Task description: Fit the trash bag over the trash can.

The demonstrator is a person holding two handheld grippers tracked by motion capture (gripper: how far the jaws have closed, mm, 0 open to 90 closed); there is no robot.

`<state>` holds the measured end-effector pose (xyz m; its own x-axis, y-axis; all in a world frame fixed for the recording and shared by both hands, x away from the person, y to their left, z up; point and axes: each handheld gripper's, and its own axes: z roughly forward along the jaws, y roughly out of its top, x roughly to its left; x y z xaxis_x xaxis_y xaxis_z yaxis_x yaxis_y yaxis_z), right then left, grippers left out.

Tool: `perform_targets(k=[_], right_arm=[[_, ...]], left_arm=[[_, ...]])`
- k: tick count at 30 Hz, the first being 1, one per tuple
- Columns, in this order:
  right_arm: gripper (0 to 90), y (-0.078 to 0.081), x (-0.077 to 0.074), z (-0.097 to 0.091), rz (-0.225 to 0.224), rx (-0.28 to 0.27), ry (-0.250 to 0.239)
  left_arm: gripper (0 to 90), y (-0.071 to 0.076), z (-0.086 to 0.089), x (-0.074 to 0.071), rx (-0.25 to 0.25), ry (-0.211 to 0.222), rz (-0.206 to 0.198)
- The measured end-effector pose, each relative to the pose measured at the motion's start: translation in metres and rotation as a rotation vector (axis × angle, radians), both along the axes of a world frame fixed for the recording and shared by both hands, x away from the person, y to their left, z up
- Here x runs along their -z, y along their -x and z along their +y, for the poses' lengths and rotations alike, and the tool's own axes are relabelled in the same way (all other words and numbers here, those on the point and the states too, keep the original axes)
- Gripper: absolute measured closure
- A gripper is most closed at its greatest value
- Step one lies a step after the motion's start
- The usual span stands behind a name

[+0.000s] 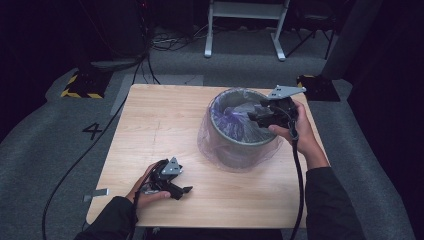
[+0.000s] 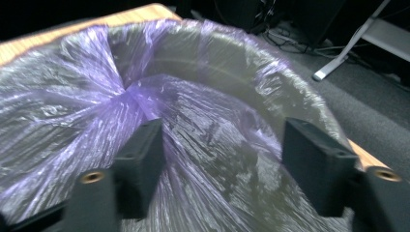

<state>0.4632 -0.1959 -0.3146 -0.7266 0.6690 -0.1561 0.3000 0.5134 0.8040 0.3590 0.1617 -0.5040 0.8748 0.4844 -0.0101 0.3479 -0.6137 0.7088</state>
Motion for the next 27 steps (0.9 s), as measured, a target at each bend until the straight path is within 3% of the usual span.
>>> perform_targets(k=[3,7,13,27], right_arm=[[43.2,-0.003,0.004,0.004,0.028,-0.022,0.031],[49.6,-0.003,0.012,0.014,0.059,-0.064,0.14],[51.3,-0.003,0.015,0.019,0.116,-0.084,0.187],[34.6,-0.006,0.016,0.017,0.193,-0.045,0.256]], left_arm=[[13.9,0.0,0.0,0.0,0.004,0.002,0.0],[13.9,0.0,0.0,0.0,0.006,0.002,0.0],[13.9,-0.001,0.0,0.0,0.01,0.002,0.0],[13.9,-0.001,0.0,0.0,0.015,0.003,0.002]])
